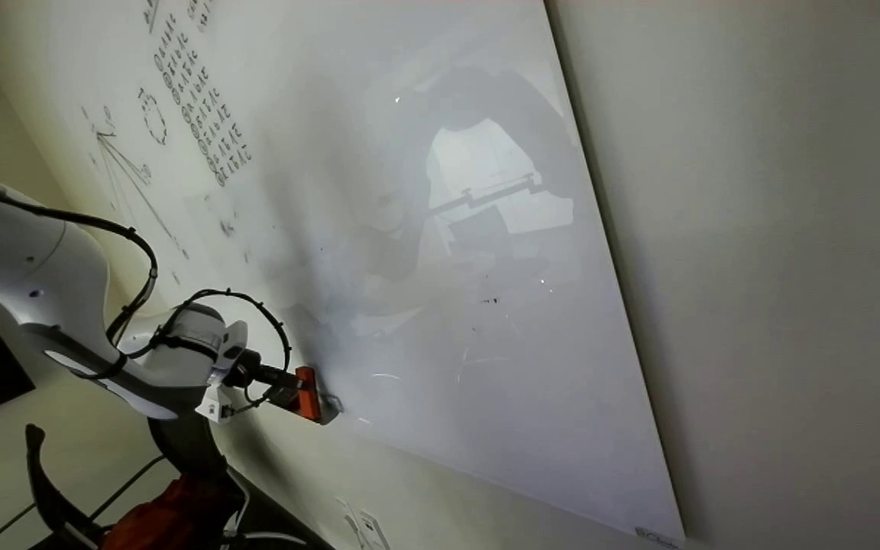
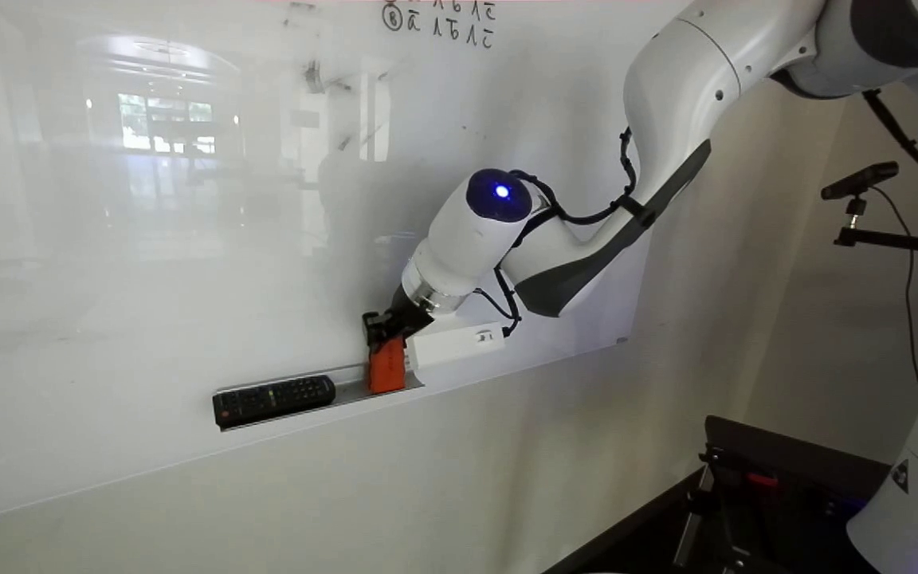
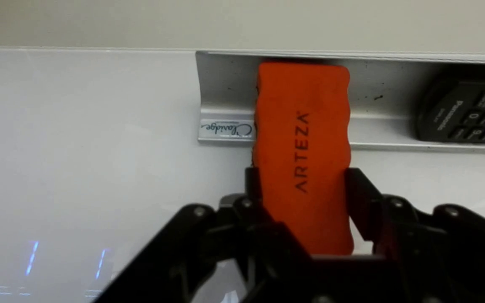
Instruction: Use the orange eraser to clean the "ABCDE" off the whiteboard
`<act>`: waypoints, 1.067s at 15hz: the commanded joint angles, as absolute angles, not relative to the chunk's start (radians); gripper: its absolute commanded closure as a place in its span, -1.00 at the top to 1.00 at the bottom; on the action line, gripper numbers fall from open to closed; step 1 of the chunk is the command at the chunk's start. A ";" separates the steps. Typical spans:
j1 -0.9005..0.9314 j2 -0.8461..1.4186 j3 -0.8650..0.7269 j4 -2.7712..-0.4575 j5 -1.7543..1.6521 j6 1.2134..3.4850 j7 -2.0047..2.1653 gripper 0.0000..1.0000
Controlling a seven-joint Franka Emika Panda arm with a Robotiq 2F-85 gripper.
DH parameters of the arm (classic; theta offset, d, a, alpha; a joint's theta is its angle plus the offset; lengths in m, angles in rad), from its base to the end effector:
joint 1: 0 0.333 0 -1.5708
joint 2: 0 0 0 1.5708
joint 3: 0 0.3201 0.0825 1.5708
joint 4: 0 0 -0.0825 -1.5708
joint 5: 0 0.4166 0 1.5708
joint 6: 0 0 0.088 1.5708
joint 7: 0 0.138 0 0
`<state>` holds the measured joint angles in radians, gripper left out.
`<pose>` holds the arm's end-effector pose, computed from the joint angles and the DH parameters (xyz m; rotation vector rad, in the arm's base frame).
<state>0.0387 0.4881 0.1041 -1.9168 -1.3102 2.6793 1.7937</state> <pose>0.6682 0.1108 0.2088 2.6942 -0.7440 1.0019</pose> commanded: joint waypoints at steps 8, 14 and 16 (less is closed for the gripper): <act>0.044 0.492 0.106 -1.871 -1.285 2.626 1.768 1.00; 0.061 0.405 0.103 -1.920 -1.060 2.627 1.550 1.00; 0.089 0.338 0.092 -1.948 -0.995 2.605 1.500 1.00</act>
<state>0.0488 0.4577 0.1087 -1.8786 -1.0814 2.6562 1.5761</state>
